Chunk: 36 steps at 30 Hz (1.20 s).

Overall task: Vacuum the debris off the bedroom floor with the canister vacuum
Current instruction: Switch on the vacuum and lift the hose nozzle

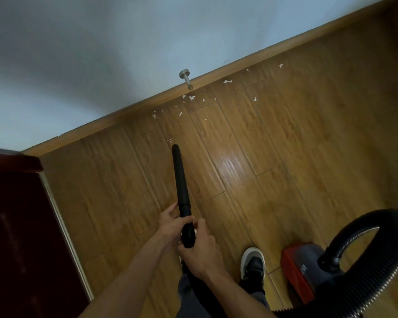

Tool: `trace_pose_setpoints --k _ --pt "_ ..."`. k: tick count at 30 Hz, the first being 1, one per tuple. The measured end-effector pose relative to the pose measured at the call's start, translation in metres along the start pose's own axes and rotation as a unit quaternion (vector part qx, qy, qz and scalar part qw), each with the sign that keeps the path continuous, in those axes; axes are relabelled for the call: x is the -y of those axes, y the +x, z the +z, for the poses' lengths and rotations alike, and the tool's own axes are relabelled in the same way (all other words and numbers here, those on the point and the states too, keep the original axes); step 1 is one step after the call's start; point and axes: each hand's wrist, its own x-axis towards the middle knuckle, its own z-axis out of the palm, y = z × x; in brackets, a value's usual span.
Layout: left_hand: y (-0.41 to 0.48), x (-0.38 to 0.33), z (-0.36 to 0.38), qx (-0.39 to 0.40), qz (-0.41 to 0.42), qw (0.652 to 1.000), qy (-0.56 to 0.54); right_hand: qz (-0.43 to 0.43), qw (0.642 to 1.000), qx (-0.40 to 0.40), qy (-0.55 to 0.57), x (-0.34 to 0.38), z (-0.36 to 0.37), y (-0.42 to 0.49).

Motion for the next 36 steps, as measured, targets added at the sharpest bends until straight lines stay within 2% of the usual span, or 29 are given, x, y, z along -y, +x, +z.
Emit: trace_pose_setpoints --k 13,18,27,30,36 --pt "0.016 -0.001 0.008 0.023 0.015 0.999 0.035 0.013 1.0 -0.022 0.001 -0.008 0.001 0.016" --pt "0.012 0.001 0.03 0.04 0.018 0.999 0.01 0.009 0.999 -0.041 0.012 -0.022 -0.017 0.013" --pt "-0.039 0.025 0.126 0.072 0.025 0.997 0.013 0.018 0.998 -0.062 0.022 -0.085 -0.095 -0.027" --pt "-0.059 0.045 0.164 0.084 0.023 0.995 0.048 0.014 0.996 -0.087 0.025 -0.12 -0.123 -0.046" --pt "-0.083 0.094 0.221 0.095 0.025 0.99 0.1 0.033 0.994 -0.1 -0.043 -0.194 -0.148 -0.064"
